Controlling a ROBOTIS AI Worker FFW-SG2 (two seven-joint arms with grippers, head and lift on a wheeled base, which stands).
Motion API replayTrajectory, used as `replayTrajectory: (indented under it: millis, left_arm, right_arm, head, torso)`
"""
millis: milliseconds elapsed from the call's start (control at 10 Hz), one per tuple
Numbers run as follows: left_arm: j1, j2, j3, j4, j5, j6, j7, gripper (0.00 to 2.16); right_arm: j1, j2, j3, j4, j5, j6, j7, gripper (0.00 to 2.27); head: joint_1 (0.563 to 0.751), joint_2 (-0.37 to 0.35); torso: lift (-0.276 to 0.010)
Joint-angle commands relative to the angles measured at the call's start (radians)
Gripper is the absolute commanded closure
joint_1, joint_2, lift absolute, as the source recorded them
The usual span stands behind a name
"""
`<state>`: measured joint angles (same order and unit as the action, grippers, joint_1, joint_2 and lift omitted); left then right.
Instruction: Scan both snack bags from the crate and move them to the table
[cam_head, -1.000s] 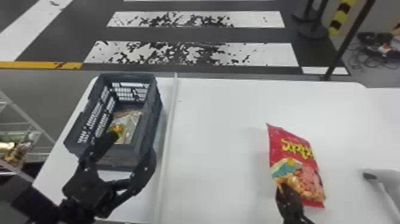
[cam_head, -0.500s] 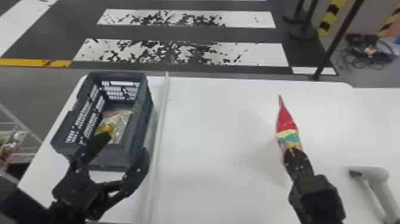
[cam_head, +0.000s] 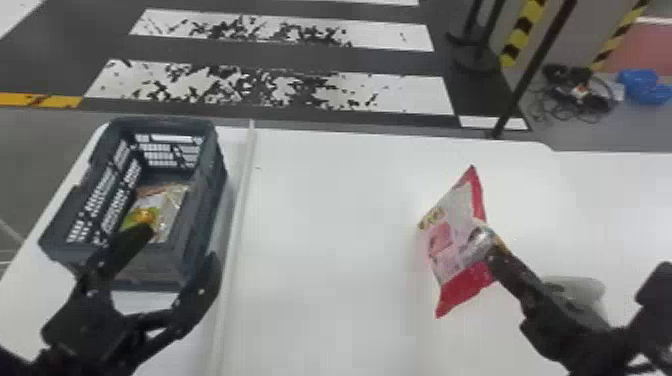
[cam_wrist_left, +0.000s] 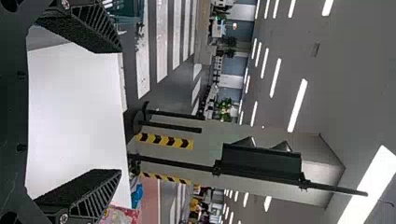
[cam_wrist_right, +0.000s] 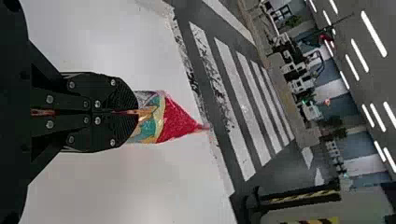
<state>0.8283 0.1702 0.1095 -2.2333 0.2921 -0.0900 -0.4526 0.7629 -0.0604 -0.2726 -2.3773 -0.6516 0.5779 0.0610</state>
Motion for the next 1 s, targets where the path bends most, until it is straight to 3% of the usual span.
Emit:
replayTrajectory:
  millis: [0,100,400,500,600,700,900]
  left_arm:
    - [0.0,0.0,-0.007,0.001,-0.001,-0.006,-0.001,0.08]
    - [-0.003,0.0,-0.013,0.003,-0.002,-0.009,-0.003,0.08]
    - [-0.011,-0.002,-0.028,0.012,-0.016,-0.009,-0.003,0.08]
    - [-0.011,-0.002,-0.028,0.017,-0.016,-0.009,-0.006,0.08]
    - [-0.011,-0.002,-0.028,0.02,-0.016,-0.009,-0.008,0.08]
    - [-0.012,-0.002,-0.028,0.026,-0.016,-0.018,-0.009,0.08]
    - [-0.025,-0.002,-0.037,0.046,-0.014,-0.03,-0.012,0.08]
  right_arm:
    - [-0.042,0.059,-0.158,0.133,-0.223,0.121,0.057,2.24]
    - [-0.05,0.06,-0.195,0.211,-0.272,0.118,0.076,2.24]
    - [-0.05,0.061,-0.25,0.27,-0.258,0.087,0.083,2.24]
    - [-0.042,0.061,-0.255,0.273,-0.244,0.087,0.082,2.06]
    - [-0.033,0.061,-0.25,0.271,-0.214,0.087,0.079,1.29]
    - [-0.02,0.061,-0.24,0.271,-0.178,0.09,0.071,0.08]
    - [0.033,0.061,-0.221,0.256,-0.178,0.093,0.02,0.02]
  head:
    - [0.695,-0.119]
    - [0.695,-0.141]
    - [0.695,-0.249]
    - [0.695,-0.284]
    - [0.695,-0.308]
    - [0.695,-0.32]
    - [0.695,-0.332]
  torso:
    - [-0.087]
    - [-0.087]
    - [-0.087]
    - [-0.087]
    - [-0.087]
    - [-0.087]
    - [-0.087]
